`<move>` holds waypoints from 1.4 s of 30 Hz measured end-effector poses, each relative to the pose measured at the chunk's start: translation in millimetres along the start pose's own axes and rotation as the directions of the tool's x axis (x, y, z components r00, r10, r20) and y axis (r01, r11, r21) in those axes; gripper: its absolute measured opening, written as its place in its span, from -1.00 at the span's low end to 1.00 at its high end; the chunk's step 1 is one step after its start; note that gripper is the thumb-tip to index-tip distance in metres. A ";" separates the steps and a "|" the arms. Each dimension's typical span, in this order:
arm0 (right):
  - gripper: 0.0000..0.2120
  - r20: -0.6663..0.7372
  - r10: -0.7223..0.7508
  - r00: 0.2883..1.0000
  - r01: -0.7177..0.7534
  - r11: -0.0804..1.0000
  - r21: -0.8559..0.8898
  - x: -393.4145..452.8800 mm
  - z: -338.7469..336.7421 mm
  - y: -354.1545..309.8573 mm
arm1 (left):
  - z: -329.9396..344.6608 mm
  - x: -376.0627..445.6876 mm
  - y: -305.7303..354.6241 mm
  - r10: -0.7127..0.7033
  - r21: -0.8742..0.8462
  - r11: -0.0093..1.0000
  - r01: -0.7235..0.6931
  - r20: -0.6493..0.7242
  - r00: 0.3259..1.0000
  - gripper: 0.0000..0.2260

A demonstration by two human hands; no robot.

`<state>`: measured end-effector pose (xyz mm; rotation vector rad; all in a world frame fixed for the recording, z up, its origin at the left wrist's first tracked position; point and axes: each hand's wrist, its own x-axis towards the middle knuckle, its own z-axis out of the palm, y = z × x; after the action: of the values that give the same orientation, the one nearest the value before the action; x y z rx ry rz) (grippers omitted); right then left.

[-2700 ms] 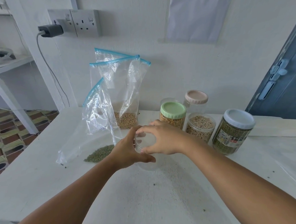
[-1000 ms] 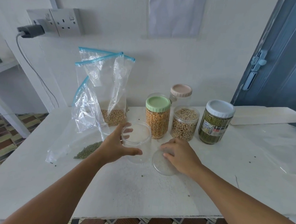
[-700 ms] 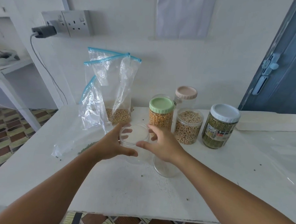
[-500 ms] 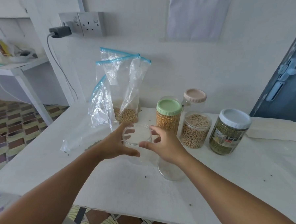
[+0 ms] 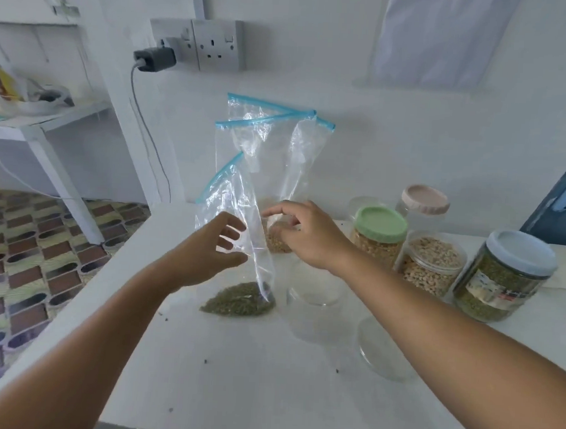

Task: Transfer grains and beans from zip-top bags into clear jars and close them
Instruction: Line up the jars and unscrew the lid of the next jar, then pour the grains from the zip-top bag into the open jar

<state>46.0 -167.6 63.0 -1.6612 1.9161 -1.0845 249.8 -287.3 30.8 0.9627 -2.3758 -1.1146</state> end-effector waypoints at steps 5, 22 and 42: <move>-0.74 0.076 0.147 0.986 -0.144 0.988 -0.047 61.1 34.5 -16.5 | -18.2 2.9 -39.9 -0.036 -0.014 0.999 0.036 -0.005 0.999 -0.85; -0.73 -0.245 0.166 0.955 -0.010 0.846 0.533 69.7 49.8 -42.5 | 37.4 -56.4 -46.7 -0.492 -0.648 0.710 0.277 -0.175 0.853 -0.91; -0.73 -0.225 0.034 0.974 0.096 0.834 0.543 15.8 -5.0 -48.6 | 30.2 -6.3 -18.6 -0.435 -0.988 -0.017 -0.156 -0.134 0.890 -0.74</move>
<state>70.9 -181.3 105.8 -1.2817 1.4825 -1.7086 245.5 -275.1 -2.8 0.6685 -0.5143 -1.9440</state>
